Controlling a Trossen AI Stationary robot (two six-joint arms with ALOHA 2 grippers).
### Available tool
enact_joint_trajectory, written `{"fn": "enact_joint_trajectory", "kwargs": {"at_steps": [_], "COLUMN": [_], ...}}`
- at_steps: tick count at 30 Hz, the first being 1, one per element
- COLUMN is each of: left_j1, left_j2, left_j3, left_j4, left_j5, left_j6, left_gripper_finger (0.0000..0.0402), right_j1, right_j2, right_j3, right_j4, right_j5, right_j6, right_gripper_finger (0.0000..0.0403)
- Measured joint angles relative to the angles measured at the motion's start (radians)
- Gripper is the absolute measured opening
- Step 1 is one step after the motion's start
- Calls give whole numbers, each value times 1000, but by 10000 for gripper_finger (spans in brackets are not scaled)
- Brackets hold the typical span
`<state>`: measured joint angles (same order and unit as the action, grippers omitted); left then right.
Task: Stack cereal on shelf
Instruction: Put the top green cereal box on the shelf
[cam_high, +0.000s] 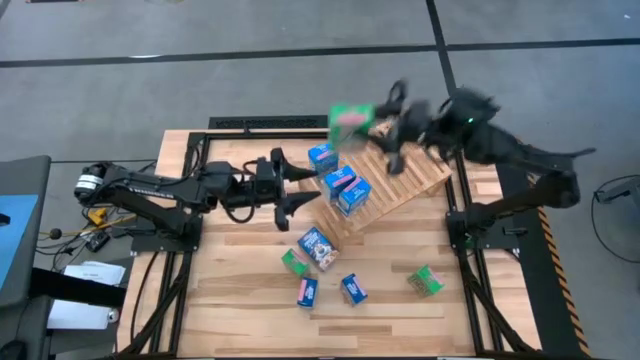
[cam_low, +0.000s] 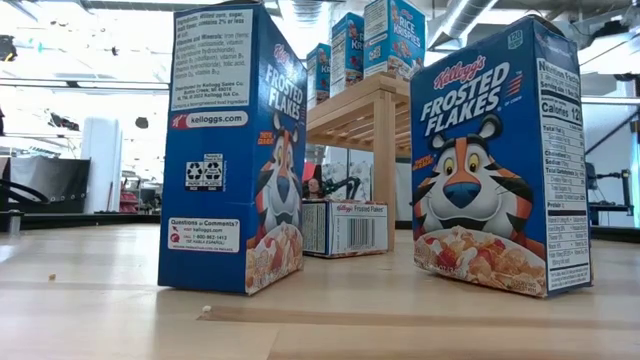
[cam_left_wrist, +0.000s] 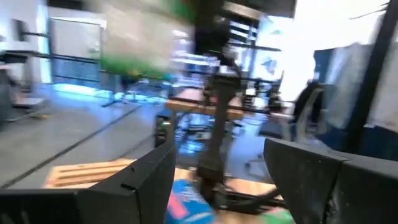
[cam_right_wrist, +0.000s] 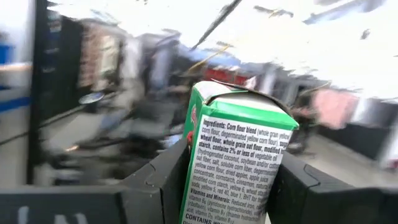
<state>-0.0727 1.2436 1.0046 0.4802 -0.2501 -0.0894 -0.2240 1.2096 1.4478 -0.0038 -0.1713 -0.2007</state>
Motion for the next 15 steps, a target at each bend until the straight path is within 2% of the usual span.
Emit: {"fn": "enact_joint_trajectory", "kwargs": {"at_steps": [5, 12, 15], "left_j1": [4, 10, 20], "left_j2": [-41, -55, -55], "left_j3": [0, 0, 0], "left_j4": [7, 1, 2], "left_j5": [-52, -80, -88], "left_j6": [3, 25, 24], "left_gripper_finger": [234, 234, 233], "right_j1": [-186, -459, -542], "right_j2": [-64, -51, -33], "right_j3": [1, 0, -5], "right_j4": [-46, -88, -86], "right_j5": [-187, -653, -812], "right_j6": [-11, -10, -5], "right_gripper_finger": [193, 193, 193]}}
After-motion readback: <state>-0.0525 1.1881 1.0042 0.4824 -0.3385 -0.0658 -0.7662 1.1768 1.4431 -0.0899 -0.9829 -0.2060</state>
